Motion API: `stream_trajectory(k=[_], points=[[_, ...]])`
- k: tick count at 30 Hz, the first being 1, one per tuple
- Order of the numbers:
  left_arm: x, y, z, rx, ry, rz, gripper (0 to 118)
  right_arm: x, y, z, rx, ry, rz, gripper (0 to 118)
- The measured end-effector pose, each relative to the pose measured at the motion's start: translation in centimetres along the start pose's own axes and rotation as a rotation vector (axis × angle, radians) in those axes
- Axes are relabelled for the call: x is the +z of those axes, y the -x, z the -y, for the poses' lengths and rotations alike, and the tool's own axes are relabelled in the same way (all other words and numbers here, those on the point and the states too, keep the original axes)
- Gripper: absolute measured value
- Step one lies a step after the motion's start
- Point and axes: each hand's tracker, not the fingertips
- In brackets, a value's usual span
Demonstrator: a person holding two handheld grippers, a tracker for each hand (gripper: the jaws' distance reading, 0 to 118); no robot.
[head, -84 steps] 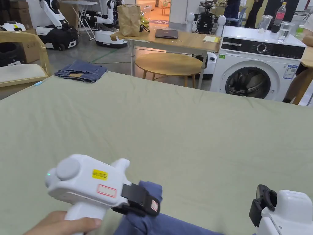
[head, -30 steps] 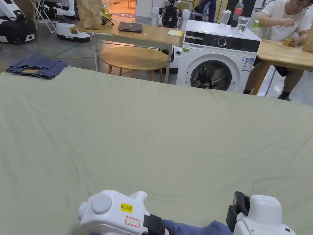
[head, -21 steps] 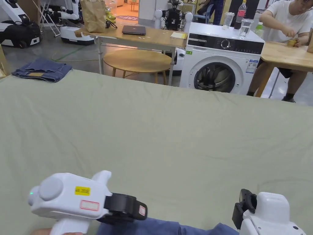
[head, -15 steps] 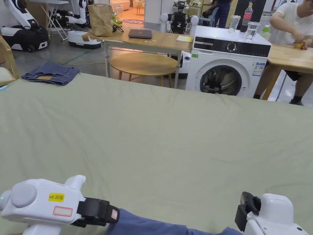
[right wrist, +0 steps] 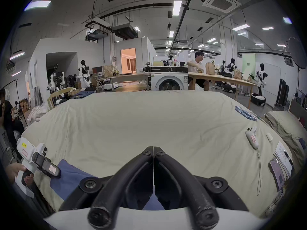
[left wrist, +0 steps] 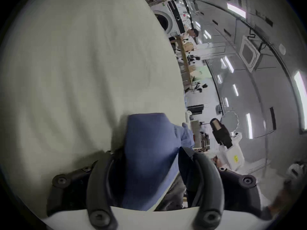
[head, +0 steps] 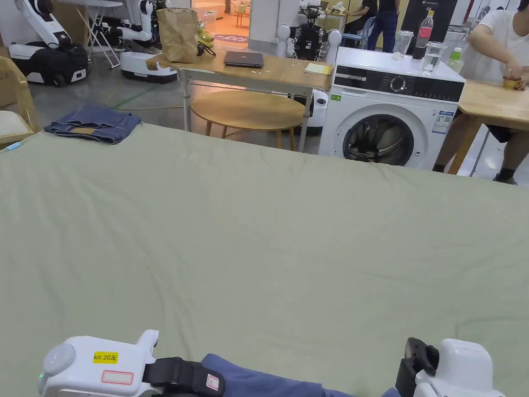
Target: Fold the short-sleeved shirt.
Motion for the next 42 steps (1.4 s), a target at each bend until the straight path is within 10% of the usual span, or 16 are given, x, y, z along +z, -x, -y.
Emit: stream_trajectory(k=[2,7,25,42], points=[[-0.5,-0.9,0.3,-0.058,-0.014,-0.084,24,0.0,-0.1,0.1,-0.001,0.004,0.001,0],[-0.2,-1.7,1.0,-0.051,-0.032,-0.117,11,0.0,-0.3,0.3,0.002,0.015,0.009,0],[11.1,-13.4,1.9,-0.178,-0.233,-0.473,8,-0.2,-0.6,-0.4,-0.001,-0.002,-0.006,0],[-0.5,-22.7,2.3,-0.259,-0.033,-0.412,8,0.2,-1.5,0.4,-0.011,0.012,-0.003,0]])
